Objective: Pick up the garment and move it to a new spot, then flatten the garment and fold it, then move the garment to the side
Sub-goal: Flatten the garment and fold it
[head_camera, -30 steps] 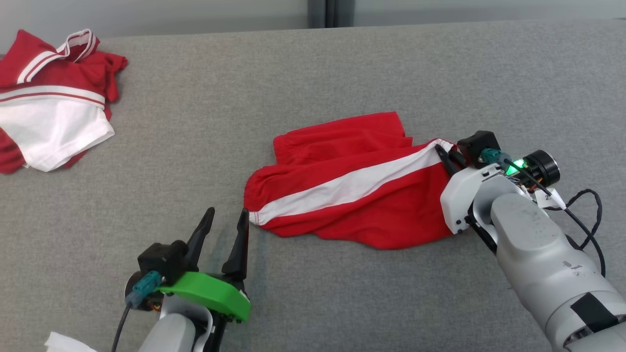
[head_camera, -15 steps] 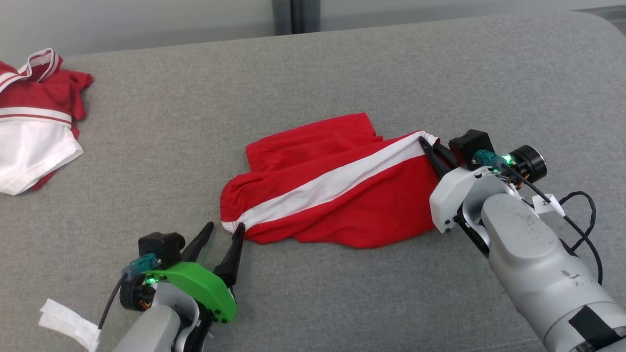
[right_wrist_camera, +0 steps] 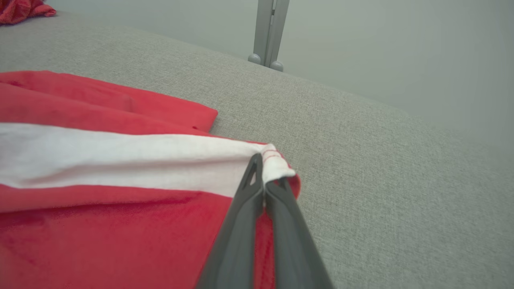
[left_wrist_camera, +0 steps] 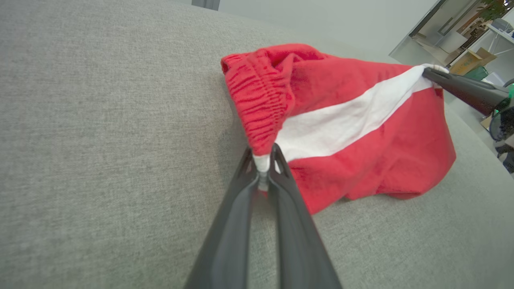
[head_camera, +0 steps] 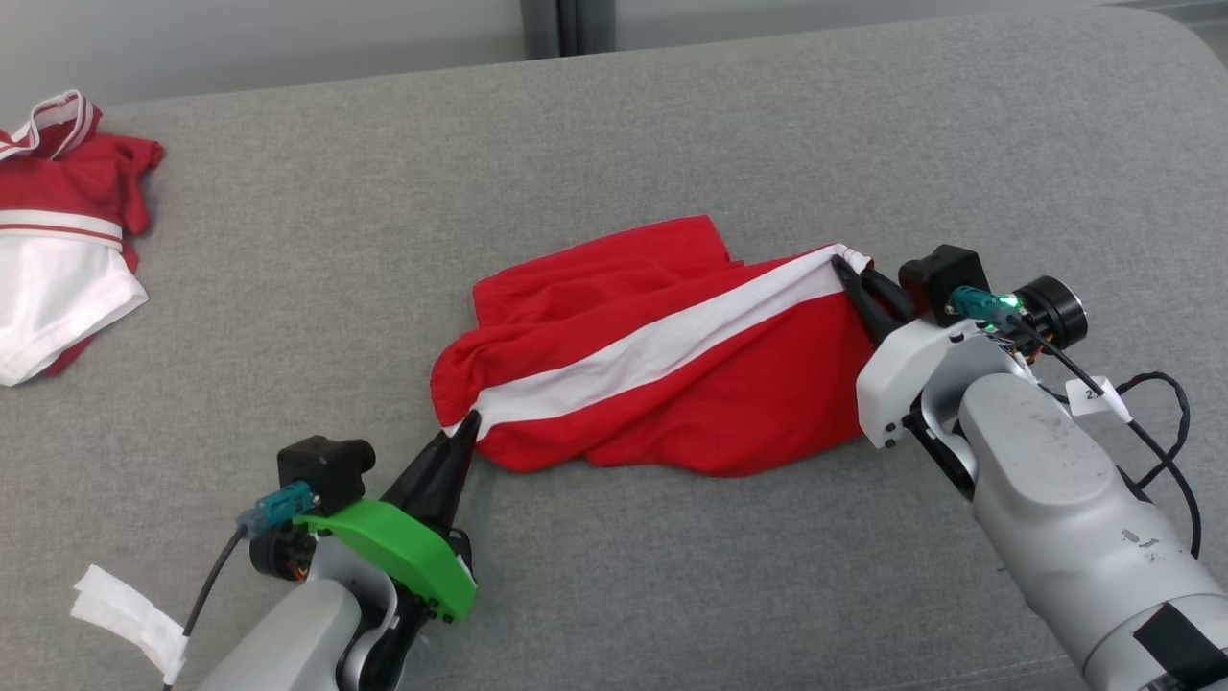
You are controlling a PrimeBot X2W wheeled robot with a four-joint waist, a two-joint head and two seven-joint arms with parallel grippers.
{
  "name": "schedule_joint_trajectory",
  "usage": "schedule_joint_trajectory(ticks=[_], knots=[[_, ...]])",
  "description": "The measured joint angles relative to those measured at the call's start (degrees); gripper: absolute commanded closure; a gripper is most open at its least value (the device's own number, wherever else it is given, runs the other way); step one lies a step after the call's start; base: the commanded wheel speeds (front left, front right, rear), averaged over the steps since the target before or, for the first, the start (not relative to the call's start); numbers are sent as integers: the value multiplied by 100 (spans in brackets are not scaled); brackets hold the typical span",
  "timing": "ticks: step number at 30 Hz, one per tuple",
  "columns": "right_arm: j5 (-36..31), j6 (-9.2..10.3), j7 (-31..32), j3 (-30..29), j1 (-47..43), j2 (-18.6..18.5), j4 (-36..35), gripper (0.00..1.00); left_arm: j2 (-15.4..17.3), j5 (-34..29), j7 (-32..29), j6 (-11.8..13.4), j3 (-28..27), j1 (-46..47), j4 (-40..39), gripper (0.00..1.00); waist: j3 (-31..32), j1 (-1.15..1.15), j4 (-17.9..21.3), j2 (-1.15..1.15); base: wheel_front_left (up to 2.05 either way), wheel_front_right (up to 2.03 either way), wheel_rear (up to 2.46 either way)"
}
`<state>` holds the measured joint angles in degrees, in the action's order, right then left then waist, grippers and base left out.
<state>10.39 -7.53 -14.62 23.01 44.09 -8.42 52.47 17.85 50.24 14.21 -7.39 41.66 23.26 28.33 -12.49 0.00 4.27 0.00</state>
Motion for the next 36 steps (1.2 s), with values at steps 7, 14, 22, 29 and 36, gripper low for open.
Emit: schedule_joint_trajectory(ticks=[7, 14, 22, 29, 36], knots=[[511, 0, 60, -81, -112, 7, -286, 100, 291, 231, 75, 0, -78, 5, -703, 100, 166, 0, -23, 0, 0, 0, 0], [1335, 0, 446, 179, -316, -367, -1219, 100, 775, 254, 81, 0, -514, -5, -1728, 100, 536, 0, -33, 0, 0, 0, 0], [2217, 0, 1228, 248, -694, -1123, -3181, 100, 1302, 336, -36, 1, -808, 78, -2521, 100, 1063, 0, 0, 0, 0, 0, 0], [2536, 0, 2015, -236, -1124, -1592, -4971, 100, 1809, 396, -420, 147, -1093, 394, -3110, 100, 1320, 0, 137, 0, 0, 0, 0], [2513, 0, 2548, -717, -1384, -1402, -5860, 100, 1912, 392, -882, 178, -1036, 917, -3183, 100, 1113, 0, 252, 0, 0, 0, 0]])
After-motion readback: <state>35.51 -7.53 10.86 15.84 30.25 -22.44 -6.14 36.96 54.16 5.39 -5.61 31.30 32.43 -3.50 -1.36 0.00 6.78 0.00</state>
